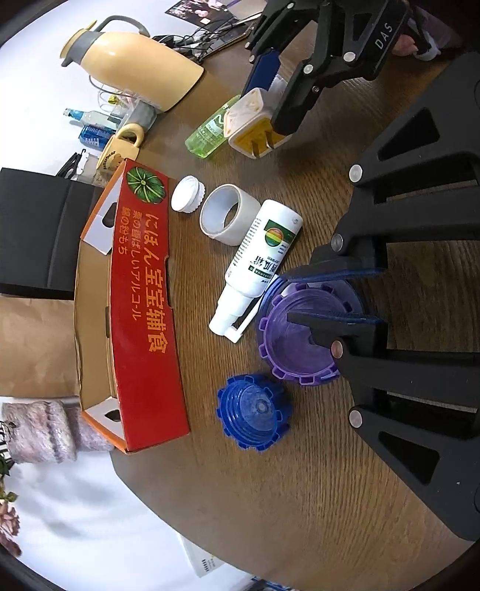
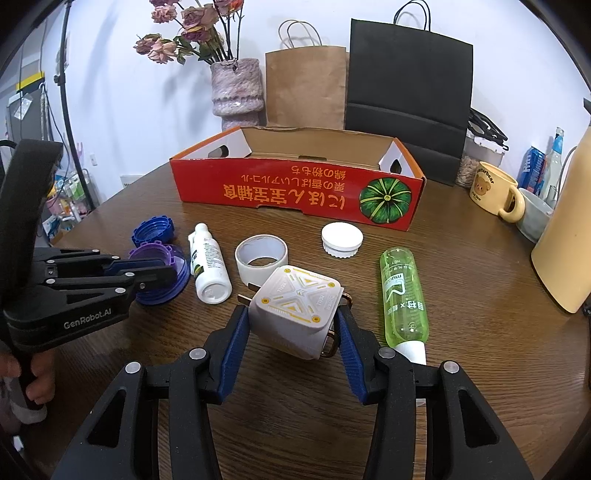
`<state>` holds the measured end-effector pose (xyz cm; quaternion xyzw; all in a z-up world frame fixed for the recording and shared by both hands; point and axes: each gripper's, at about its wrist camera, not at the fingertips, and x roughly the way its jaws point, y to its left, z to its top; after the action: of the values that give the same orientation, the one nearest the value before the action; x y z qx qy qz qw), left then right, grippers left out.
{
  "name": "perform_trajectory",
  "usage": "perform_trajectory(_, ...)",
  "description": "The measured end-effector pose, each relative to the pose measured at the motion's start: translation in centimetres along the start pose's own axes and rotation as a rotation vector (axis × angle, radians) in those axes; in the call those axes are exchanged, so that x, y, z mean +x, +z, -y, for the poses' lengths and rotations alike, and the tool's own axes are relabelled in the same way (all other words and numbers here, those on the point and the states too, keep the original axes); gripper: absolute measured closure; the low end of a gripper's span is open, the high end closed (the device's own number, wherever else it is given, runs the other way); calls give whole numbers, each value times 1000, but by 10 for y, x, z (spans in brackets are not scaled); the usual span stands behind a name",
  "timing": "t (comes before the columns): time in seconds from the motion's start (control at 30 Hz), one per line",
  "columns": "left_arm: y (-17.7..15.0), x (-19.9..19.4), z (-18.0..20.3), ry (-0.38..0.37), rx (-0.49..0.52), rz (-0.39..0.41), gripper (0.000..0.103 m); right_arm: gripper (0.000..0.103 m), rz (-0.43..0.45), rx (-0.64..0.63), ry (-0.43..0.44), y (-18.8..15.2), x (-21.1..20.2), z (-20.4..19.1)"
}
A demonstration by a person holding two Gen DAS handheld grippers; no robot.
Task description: Organize rigid objects
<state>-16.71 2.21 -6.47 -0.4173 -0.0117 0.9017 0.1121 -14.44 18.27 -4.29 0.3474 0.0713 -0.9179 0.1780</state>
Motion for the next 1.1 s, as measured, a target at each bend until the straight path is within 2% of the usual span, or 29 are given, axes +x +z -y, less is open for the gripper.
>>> perform_trajectory(0.17, 0, -7, -3, 0, -21, 35, 100, 51, 1, 0, -1, 0, 0, 0)
perform_trajectory(0.6, 6, -35, 0, 1, -23, 136, 100, 51, 33, -7, 6, 3, -6, -3)
perform_trajectory(1.1, 54, -76, 8, 3, -3, 276, 100, 51, 110, -9, 12, 42, -24, -5)
